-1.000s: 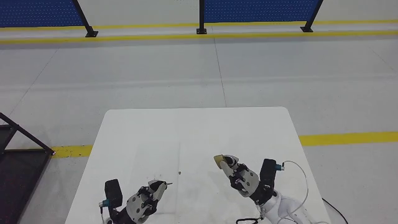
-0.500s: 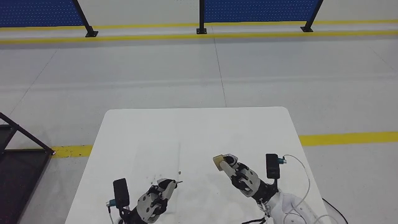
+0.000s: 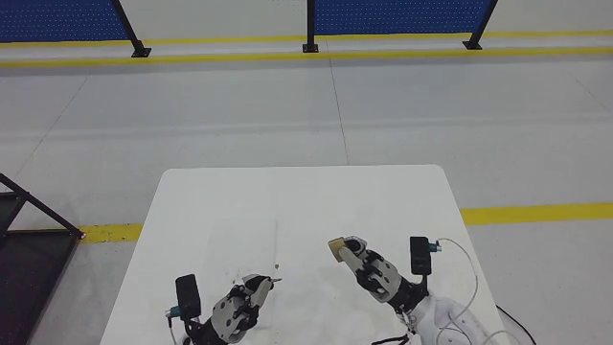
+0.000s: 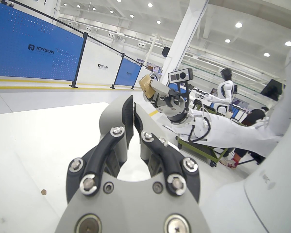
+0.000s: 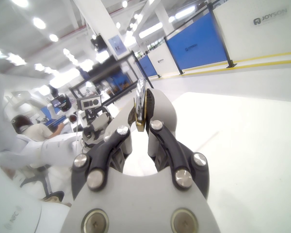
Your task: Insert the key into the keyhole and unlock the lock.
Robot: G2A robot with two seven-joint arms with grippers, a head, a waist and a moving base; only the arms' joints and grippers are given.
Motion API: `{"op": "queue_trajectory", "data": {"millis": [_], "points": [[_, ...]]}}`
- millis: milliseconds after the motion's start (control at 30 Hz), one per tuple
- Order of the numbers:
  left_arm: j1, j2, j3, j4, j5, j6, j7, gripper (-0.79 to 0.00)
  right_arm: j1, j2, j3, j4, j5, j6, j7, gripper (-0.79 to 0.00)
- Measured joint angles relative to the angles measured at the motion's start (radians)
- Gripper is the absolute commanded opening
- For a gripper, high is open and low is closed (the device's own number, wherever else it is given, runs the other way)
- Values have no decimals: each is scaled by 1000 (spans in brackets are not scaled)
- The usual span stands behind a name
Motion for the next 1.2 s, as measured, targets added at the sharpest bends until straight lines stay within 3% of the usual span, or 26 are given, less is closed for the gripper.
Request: {"op": "queue_trajectory", "data": {"millis": [200,367,567,833,1200], "points": [[-59,-16,89,55,-63,-3,117,-785,29,-14,-80,6,11,17,-31,-785],[-111,-36,162,120,-76,-9,325,-785,46,-29,-150,28,49,6,-92,-785],[-171,-61,268,209,24,39,541,-785,66,-46,-215,61,81,-34,-173,-785],[-222,-77,398,210,-92,42,543,-785,92,-68,-265,114,23,-52,-302,-785],[-266,-81,430,243,-168,-2,499,-785,98,-78,-281,135,-35,-53,-355,-785]]}}
